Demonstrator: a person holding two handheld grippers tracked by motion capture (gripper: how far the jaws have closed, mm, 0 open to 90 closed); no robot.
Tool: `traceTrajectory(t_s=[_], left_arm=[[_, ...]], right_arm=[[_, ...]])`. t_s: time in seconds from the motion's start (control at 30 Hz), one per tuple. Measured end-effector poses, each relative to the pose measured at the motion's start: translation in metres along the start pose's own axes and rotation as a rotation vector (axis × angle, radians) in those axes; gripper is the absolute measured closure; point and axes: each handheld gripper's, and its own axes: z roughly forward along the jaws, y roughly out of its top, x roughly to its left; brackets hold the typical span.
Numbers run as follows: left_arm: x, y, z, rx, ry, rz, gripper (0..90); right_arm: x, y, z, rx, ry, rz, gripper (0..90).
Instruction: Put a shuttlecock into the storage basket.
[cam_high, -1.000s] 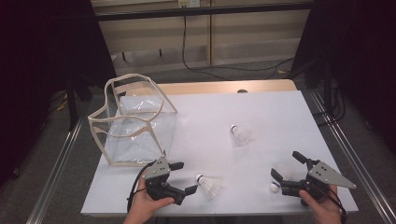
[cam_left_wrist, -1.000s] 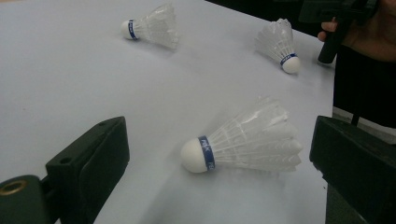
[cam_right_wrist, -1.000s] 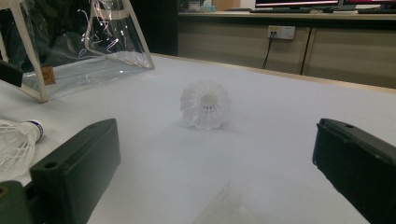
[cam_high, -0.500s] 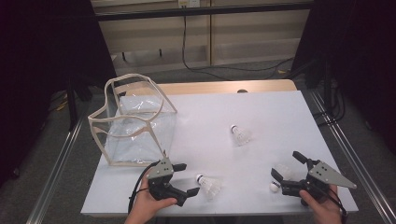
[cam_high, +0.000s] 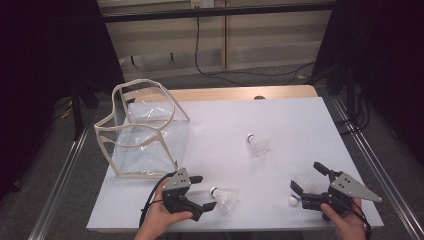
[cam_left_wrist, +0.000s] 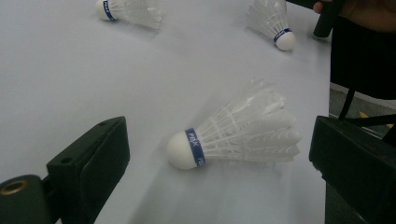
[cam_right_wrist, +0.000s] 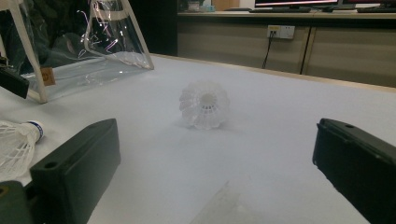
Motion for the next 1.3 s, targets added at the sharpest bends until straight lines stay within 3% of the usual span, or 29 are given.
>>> traceTrajectory(t_s=[0.77,1.3], left_arm=[[-0.001,0.009,0.01,0.035,-0.034,0.013,5.2],[0.001,0.015,0.019,0.092,-0.078,0.038,8.1]], right_arm=[[-0.001,0.0,-0.001,-0.003,-0.002,0.0,0.5],[-0.001,0.0,-0.001,-0.005,-0.005,0.003,0.5]])
